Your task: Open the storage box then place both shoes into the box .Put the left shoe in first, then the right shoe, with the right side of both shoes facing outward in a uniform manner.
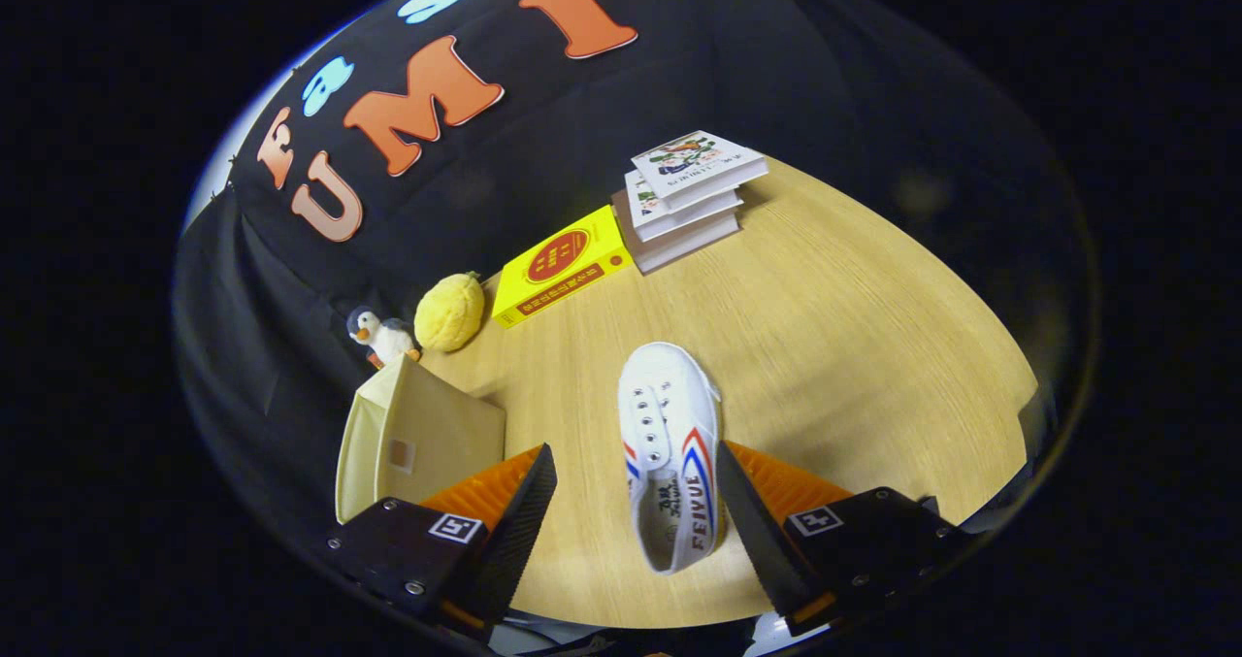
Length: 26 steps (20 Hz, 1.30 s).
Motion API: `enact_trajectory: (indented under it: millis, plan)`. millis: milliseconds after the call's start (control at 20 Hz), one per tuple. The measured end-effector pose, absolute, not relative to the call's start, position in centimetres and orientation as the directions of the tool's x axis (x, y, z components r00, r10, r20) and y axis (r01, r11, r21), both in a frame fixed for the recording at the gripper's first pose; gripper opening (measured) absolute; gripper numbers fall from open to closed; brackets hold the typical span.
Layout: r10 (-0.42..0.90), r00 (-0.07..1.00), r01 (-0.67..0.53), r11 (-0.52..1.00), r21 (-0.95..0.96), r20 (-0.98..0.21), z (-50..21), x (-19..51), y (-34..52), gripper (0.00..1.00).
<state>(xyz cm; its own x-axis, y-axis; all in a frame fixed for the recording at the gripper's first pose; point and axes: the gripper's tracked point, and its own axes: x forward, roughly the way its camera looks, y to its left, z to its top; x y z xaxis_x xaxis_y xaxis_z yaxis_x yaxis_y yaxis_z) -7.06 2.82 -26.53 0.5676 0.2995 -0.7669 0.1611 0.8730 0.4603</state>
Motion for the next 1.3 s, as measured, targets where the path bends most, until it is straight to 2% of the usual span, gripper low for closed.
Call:
enact_trajectory:
  millis: [350, 850, 1000, 1200, 1300]
  plan:
    - [0.321, 0.484, 0.16, 0.882, 0.443, -0.814, -30.9, -7.8, 1.5, 0.97]
    - [0.346, 0.326, 0.027, 0.927, 0.374, -0.88, -36.1, -7.5, 4.2, 0.61]
    - [0.344, 0.311, 0.003, 0.932, 0.362, -0.886, -36.6, -7.5, 4.5, 0.43]
    - [0.352, 0.314, 0.015, 0.927, 0.376, -0.882, -36.7, -7.4, 4.3, 0.37]
    - [0.346, 0.348, 0.03, 0.925, 0.379, -0.871, -36.7, -7.3, 4.2, 0.31]
